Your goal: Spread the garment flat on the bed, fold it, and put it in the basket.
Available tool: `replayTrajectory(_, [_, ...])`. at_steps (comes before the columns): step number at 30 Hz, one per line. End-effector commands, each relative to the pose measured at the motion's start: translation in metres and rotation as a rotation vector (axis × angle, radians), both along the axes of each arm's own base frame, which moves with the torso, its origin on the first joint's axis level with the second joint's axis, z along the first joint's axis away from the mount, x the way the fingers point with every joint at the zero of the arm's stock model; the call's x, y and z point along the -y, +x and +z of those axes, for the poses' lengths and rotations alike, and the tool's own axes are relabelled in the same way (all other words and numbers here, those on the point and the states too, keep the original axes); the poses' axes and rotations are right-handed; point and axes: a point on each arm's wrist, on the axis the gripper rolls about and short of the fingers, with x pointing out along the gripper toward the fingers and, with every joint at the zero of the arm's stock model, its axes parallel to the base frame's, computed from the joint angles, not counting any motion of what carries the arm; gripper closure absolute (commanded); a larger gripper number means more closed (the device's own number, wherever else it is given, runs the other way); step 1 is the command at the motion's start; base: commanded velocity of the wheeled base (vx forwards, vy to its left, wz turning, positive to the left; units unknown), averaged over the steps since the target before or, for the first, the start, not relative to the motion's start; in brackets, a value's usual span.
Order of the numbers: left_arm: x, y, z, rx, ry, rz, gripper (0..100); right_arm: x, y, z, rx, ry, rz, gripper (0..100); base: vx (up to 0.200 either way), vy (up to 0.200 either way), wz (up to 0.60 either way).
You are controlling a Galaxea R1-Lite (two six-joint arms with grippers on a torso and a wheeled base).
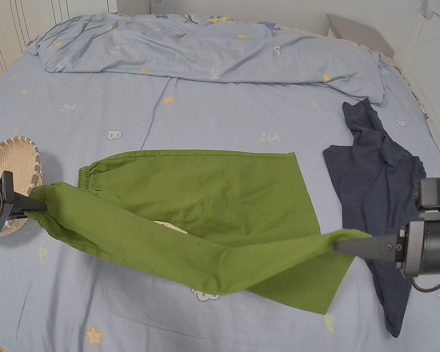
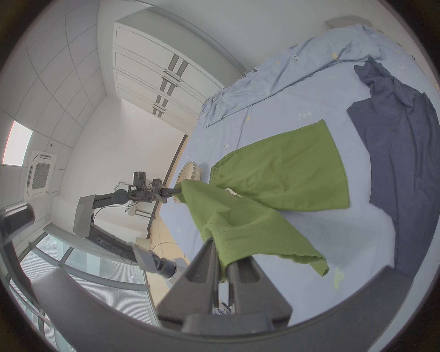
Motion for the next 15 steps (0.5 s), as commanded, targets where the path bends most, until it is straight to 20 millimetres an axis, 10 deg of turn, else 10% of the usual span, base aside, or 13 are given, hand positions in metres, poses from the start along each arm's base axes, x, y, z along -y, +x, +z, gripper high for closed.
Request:
replayTrajectory(1, [-0.012,0.031,-0.009,-0.050,-0.011,0.013,100,-0.008,0.042,-0.005,-0.025,-0.020,-0.055,100,0.000,0.000,0.00])
replayTrajectory(15, [-0.026,0.097,-0.008,-0.032,-0.006,-0.006,100,-0.001,0.111,0.021,0.089,-0.019,-0.176,100,0.000,0.000,0.00])
